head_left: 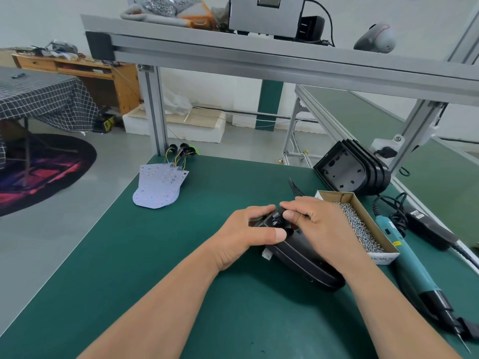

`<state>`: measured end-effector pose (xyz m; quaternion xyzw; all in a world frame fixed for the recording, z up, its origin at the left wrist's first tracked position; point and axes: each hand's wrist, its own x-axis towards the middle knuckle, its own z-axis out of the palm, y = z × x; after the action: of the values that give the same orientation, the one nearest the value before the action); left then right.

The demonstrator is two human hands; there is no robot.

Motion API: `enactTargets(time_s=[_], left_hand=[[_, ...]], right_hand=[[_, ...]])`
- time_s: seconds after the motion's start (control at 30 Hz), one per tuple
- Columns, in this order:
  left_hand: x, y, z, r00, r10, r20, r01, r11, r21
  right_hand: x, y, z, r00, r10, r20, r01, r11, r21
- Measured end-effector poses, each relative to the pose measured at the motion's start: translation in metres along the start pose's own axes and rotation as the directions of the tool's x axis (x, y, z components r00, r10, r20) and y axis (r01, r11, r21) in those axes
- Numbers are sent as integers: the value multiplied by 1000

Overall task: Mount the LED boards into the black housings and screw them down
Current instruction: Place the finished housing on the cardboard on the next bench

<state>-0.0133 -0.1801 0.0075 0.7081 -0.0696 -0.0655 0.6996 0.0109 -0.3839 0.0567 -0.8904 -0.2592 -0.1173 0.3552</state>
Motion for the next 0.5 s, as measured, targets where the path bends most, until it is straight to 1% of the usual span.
enactTargets(time_s=[0.17,0.23,0.43,0.5], left_hand=[[0,0,0,1000,5,27,-4,1000,-10],[-1,1,0,999,10,34,-10,1000,-11],[0,-1,0,998,27,51,-27,1000,-12],[0,0,-1,996,45,81,-44,999,-11]], right_hand=[[-1,-2,-2,988,-130,81,138,985,-104],[0,-3,-2,981,-174,87,186,969,-165],[-1,-3,2,975,-197,107,221,925,-309],[-1,-6,1,969,-210,133,244,905,-348]])
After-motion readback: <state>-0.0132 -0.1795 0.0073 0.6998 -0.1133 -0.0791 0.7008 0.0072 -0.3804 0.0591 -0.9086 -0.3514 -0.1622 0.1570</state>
